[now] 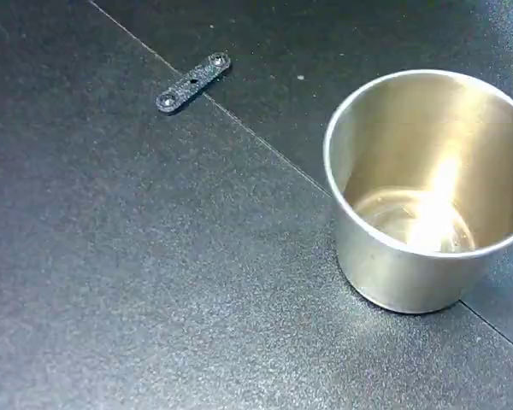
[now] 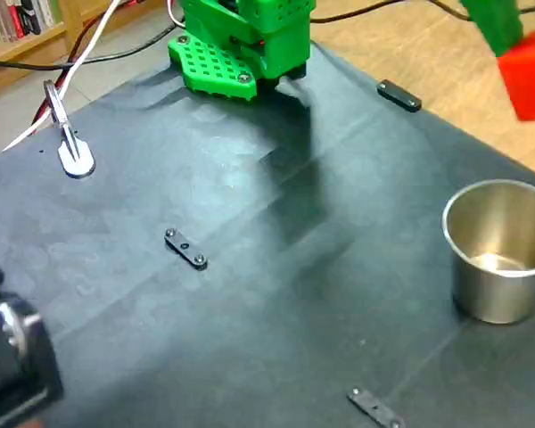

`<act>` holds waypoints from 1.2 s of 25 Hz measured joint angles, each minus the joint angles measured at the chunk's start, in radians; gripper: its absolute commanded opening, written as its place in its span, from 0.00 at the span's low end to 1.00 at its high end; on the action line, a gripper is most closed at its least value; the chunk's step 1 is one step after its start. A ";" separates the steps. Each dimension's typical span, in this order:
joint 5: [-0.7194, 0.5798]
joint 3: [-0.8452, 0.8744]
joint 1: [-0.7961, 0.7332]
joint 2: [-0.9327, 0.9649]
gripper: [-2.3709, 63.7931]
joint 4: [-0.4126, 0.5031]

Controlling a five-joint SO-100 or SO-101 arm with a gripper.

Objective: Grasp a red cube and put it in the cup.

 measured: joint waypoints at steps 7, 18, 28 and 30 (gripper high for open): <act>0.035 0.000 0.000 -0.034 0.03 -0.003; 0.123 0.000 0.089 -0.135 0.02 -0.003; 0.123 0.000 0.100 -0.210 0.03 -0.003; 0.123 0.000 0.100 -0.215 0.03 -0.003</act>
